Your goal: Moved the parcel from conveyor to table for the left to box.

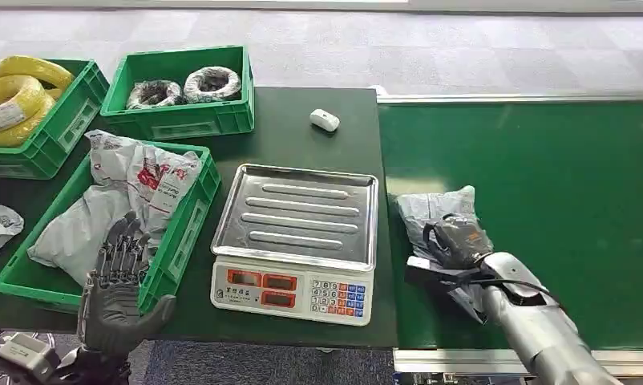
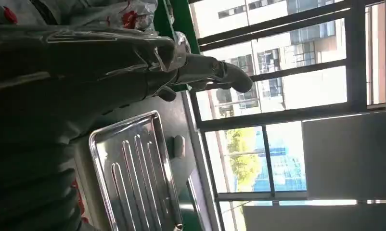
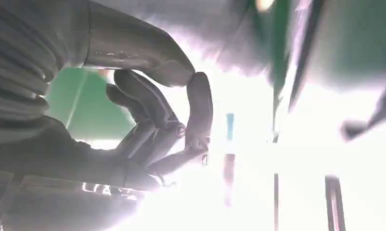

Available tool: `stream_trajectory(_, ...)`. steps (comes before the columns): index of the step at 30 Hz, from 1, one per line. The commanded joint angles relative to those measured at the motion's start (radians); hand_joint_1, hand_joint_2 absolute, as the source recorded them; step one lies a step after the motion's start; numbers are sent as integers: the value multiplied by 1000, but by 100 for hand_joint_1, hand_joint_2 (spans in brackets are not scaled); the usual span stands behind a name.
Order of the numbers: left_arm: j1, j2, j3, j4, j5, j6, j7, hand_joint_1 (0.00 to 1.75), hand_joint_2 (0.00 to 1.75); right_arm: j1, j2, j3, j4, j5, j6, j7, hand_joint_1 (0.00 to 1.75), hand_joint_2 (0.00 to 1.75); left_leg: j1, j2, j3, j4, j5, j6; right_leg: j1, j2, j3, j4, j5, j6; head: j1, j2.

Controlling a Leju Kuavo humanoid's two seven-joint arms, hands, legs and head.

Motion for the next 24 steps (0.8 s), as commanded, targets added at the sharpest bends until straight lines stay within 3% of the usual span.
stream_trajectory(1,37,-9,4,13,13,-11,1,0,175,-296,-77,-89,-85,35,74,50,175,175,-2,4,-4,3,-1,0,-2,3,-6,5,0,-1,0,0)
stream_trajectory(3,18,-4,-6,40,18,-15,1,0,175,-404,-62,-106,-42,49,108,63,175,175,-3,4,-3,2,0,0,-3,4,-6,4,0,0,-1,0)
stream_trajectory(10,17,0,-11,44,22,-14,1,0,175,-389,-64,-97,-42,50,96,66,175,175,0,0,0,-1,0,0,0,0,-1,0,1,-1,0,0)
stream_trajectory(13,-4,-8,-17,61,16,-21,1,0,175,-449,-77,-91,-29,39,112,77,175,175,-1,0,-1,0,0,0,-1,0,-2,1,0,0,0,0)
stream_trajectory(14,-9,-12,-16,62,15,-19,1,0,175,-460,-73,-89,-12,29,141,90,159,175,-1,0,0,0,0,1,-1,0,-1,0,0,-1,0,0)
stream_trajectory(15,-11,-14,-14,61,17,-17,1,0,175,-463,-67,-90,11,17,183,99,0,175,-2,0,-2,1,1,1,-1,0,-4,2,0,0,0,0)
stream_trajectory(17,-14,-3,0,63,38,-22,1,0,175,-418,-65,-35,134,-33,359,41,0,175,-1,0,-1,0,1,0,-1,0,-2,1,1,-1,0,0)
stream_trajectory(19,-26,13,11,84,44,-35,1,0,175,-278,-64,10,255,-86,394,-102,0,175,2,-3,3,-2,1,0,2,-2,4,-3,1,-1,0,0)
stream_trajectory(22,-15,21,21,76,47,-35,1,0,175,-94,-32,32,315,-108,264,-146,0,175,4,-5,9,-5,1,0,5,-4,11,-8,1,-1,0,0)
stream_trajectory(24,-12,22,21,74,48,-35,1,0,175,-84,-29,33,317,-109,252,-142,0,175,4,-7,8,-4,0,0,4,-7,11,-7,0,-1,0,0)
